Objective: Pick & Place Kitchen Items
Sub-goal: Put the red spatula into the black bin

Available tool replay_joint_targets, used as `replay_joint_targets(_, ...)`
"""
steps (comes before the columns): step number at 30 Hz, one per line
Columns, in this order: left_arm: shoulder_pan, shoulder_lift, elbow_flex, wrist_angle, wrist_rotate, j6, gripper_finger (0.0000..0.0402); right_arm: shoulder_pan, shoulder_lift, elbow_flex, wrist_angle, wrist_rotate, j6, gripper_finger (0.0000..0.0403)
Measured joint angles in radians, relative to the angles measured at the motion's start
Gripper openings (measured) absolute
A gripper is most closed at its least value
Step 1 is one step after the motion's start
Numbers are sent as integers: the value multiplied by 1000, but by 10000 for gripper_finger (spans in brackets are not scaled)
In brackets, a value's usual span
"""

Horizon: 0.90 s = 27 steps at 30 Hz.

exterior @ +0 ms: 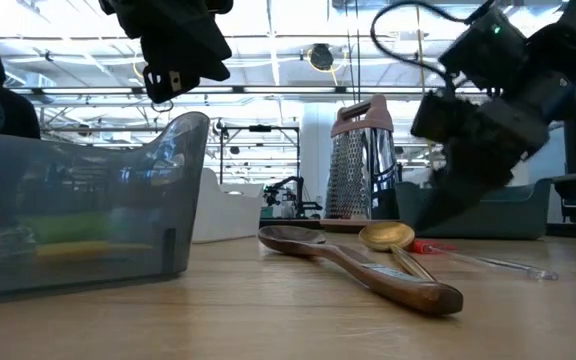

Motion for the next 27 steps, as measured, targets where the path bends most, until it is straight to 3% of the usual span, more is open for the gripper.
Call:
replay_joint_targets(7,0,0,0,0,-1,-2,90,2,96,3,65,4,71,169)
replay_joint_targets(16,0,0,0,0,-3,-4,90,16,103,3,48,-3,69,158)
replay_joint_targets(24,0,0,0,0,-10,-14,90,52,104,3,32,15,99,79)
replay_joint_targets(27,0,0,0,0,-10,-34,90,71,105,2,31,84,100,38)
